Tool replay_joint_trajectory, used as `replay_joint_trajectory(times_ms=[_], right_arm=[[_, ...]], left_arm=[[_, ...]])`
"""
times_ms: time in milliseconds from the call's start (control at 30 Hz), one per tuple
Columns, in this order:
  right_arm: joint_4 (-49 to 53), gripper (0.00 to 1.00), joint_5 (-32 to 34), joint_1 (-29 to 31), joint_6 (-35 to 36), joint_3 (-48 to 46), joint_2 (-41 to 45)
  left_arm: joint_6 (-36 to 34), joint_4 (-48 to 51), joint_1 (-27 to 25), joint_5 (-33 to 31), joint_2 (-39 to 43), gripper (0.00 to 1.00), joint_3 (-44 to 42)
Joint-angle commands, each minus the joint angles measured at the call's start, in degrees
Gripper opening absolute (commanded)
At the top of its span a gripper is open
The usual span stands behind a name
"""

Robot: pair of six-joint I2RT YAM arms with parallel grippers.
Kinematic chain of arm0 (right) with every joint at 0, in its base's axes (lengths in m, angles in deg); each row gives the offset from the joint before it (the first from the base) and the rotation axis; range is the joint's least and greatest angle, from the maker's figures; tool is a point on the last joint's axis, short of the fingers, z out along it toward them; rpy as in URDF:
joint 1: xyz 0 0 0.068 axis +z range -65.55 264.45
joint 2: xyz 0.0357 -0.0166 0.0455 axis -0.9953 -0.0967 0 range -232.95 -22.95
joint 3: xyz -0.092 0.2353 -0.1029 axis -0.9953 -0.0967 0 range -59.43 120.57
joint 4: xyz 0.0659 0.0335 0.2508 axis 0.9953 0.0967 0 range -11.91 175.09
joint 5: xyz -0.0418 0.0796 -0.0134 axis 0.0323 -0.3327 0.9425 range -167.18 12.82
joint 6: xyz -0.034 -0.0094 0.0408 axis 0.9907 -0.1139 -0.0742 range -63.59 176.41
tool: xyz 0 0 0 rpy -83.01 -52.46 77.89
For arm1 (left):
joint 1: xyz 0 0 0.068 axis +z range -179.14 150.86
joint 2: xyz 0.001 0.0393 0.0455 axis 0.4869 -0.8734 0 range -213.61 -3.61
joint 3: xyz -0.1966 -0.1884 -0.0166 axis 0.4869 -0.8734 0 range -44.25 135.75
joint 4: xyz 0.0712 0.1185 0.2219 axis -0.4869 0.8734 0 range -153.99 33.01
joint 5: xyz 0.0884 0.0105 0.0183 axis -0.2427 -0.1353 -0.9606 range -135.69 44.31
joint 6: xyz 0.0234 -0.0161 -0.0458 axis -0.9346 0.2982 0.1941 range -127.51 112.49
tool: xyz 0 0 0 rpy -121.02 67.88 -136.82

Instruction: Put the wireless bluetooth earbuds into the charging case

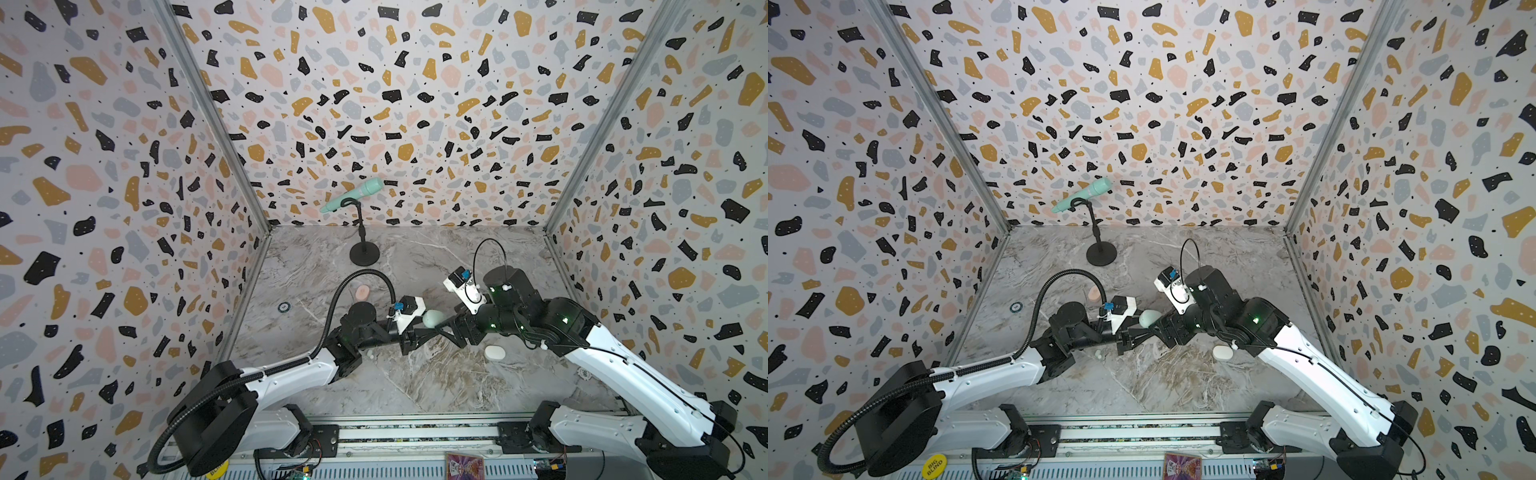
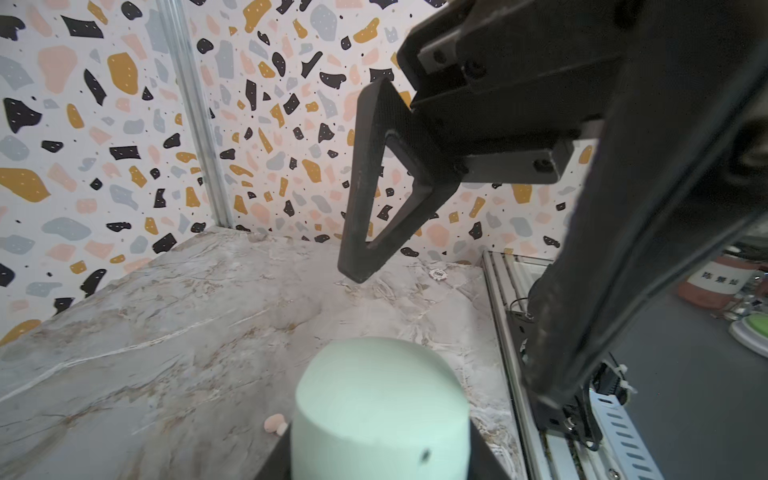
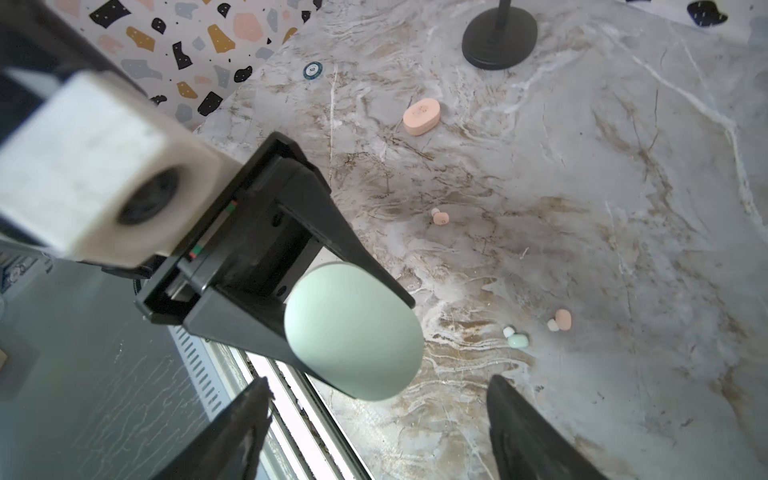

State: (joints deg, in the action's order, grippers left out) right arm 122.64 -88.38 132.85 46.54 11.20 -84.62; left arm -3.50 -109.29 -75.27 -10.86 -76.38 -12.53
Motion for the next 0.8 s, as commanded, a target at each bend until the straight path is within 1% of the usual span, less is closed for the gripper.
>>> replay_joint_trajectory(times_ms=[0, 67, 300, 767], right_arm=[[-1.0, 0.82, 2.5, 1.6, 4.8, -0.9, 1.4], [-0.5, 0.82, 3.6, 2.3, 5.3, -0.8, 0.9], [0.3, 0.81, 7.3, 2.9, 5.3, 0.1, -1.0], [1.6, 0.8, 13.9, 2.8, 4.4, 4.5, -3.5]], left_arm=[[4.4, -8.0, 0.2, 4.2, 0.7, 0.36, -1.1], [5.4, -9.4, 0.2, 5.0, 0.7, 0.36, -1.6], [5.5, -9.4, 0.2, 7.0, 1.3, 0.35, -1.7], [4.9, -7.7, 0.2, 7.1, 3.9, 0.33, -3.2]])
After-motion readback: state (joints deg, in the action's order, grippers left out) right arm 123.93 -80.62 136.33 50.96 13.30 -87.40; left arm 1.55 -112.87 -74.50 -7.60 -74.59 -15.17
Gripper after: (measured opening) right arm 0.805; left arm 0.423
